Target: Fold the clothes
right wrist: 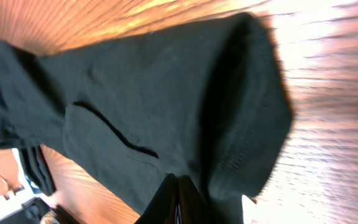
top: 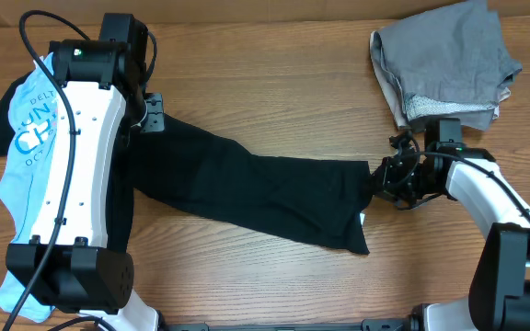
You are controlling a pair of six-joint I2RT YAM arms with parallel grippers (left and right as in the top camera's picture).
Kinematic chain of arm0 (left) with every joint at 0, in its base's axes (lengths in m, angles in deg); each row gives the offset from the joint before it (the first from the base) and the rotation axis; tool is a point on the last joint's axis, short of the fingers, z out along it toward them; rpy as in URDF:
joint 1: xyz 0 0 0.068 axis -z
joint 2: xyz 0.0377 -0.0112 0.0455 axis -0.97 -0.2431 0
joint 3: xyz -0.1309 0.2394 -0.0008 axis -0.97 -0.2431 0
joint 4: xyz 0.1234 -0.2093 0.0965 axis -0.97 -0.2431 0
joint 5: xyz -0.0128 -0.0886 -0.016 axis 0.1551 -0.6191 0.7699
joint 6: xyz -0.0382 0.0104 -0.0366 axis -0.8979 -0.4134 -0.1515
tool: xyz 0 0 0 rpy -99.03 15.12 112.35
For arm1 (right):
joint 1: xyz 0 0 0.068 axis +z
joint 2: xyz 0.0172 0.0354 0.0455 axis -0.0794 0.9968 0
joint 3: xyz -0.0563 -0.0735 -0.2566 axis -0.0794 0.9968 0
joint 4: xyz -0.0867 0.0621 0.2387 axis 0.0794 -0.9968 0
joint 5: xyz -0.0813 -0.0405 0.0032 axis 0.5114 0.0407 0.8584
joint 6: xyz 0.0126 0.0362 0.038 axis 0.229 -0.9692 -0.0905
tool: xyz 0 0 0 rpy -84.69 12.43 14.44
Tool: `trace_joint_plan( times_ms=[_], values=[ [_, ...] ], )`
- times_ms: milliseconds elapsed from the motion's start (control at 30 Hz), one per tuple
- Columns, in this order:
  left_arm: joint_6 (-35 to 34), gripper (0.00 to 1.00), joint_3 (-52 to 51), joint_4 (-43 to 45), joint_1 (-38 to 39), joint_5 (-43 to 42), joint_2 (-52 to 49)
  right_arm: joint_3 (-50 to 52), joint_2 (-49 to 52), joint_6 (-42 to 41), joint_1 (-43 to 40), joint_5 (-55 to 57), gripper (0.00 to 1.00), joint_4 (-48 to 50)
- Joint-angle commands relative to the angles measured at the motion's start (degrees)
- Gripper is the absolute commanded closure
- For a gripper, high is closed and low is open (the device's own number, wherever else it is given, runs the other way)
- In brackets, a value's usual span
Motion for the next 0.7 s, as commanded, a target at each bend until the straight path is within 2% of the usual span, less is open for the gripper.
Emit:
trace_joint_plan(
  times_ms=[0,333,667],
  values=[
    [-0.72,0.96,1.29,0.13,0.79,-0.83,0.15,1.84,-0.83,1.42,2.32,-1.29,0.96,1.51],
    [-0.74,0.96,1.2,0.39,4.44,-0.83,0.11,6.43,-0.79,-5.62,3.98,5.7,0.96,7.15],
    [-1.05,0.96,-4.52,3.1,9.9,-0.87,-2.8,6.43,-0.74,-6.19,3.98,5.99,0.96,8.28]
  ],
)
